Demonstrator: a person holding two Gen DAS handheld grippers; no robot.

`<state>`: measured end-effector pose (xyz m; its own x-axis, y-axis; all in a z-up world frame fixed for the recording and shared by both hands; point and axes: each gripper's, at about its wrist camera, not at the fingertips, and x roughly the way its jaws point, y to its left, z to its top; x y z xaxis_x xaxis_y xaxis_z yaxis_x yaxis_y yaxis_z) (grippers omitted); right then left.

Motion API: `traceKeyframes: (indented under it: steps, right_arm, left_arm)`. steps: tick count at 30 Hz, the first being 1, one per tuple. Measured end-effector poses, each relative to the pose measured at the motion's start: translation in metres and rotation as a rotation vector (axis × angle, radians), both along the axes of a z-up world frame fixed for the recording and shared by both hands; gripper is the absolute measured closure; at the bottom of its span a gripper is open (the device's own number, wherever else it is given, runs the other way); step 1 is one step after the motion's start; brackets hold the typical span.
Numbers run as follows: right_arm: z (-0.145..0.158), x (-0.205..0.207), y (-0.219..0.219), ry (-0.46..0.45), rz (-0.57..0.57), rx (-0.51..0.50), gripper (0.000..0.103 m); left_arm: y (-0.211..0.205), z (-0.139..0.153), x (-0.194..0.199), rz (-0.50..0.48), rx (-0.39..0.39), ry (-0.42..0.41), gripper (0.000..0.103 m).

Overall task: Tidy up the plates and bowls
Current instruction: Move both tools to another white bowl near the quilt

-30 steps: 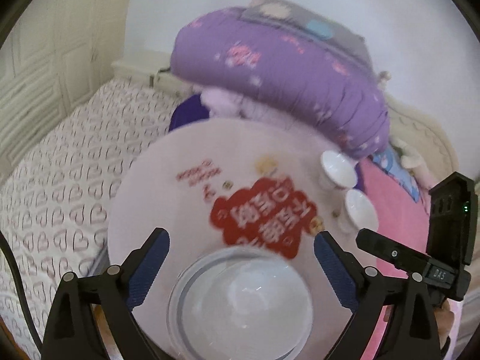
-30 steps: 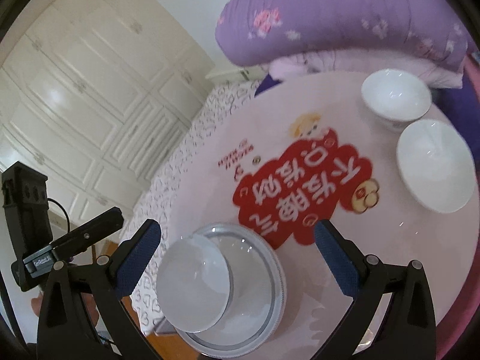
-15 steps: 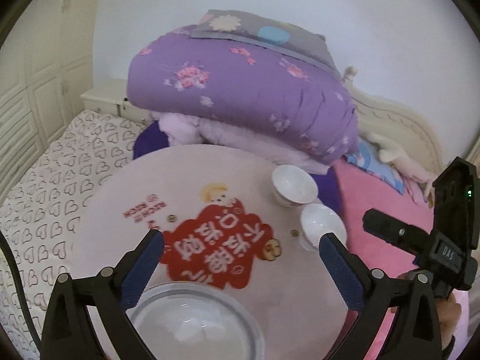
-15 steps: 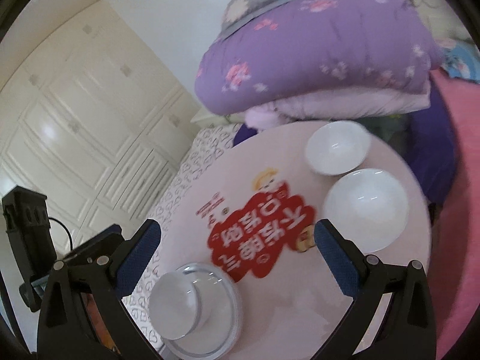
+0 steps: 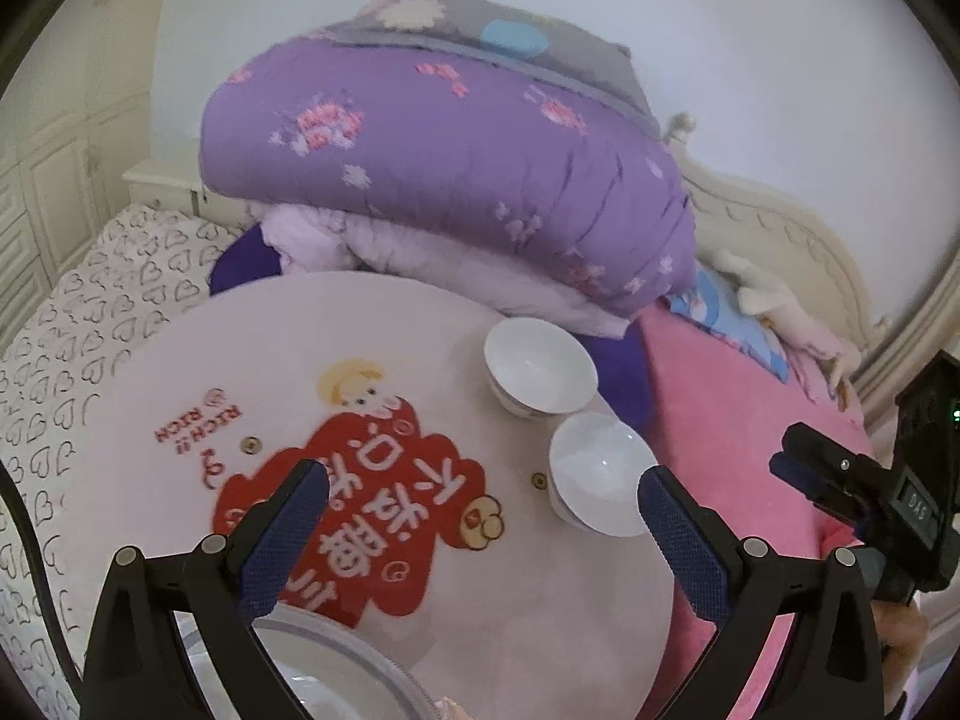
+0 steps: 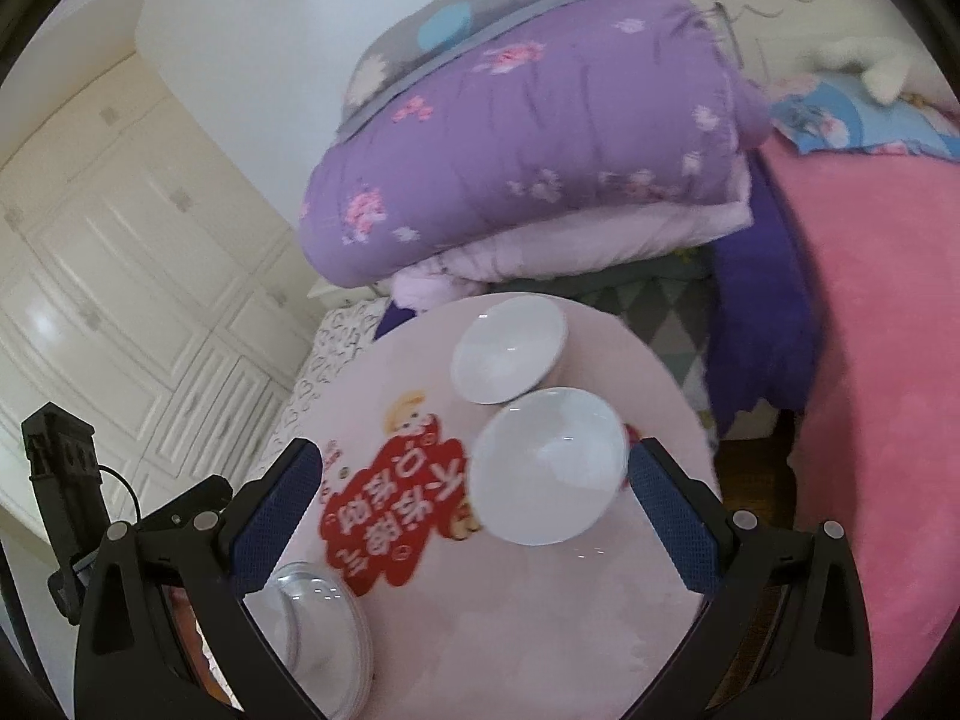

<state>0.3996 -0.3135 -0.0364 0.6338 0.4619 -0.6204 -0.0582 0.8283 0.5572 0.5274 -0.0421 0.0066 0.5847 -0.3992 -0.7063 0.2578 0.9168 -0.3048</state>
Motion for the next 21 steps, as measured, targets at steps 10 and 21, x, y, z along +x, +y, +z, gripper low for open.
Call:
traceKeyframes:
  steps: [10,21]
  right_arm:
    - [-0.018,0.004,-0.026,0.039,-0.049,-0.011,0.000]
    - [-0.031,-0.004,0.033,0.081,0.159,-0.037,0.000]
  left_arm:
    - [-0.039,-0.027,0.032,-0.037,0.025,0.049,0.001]
    - [0.003,-0.029,0.001,-0.029,0.052,0.022,0.002]
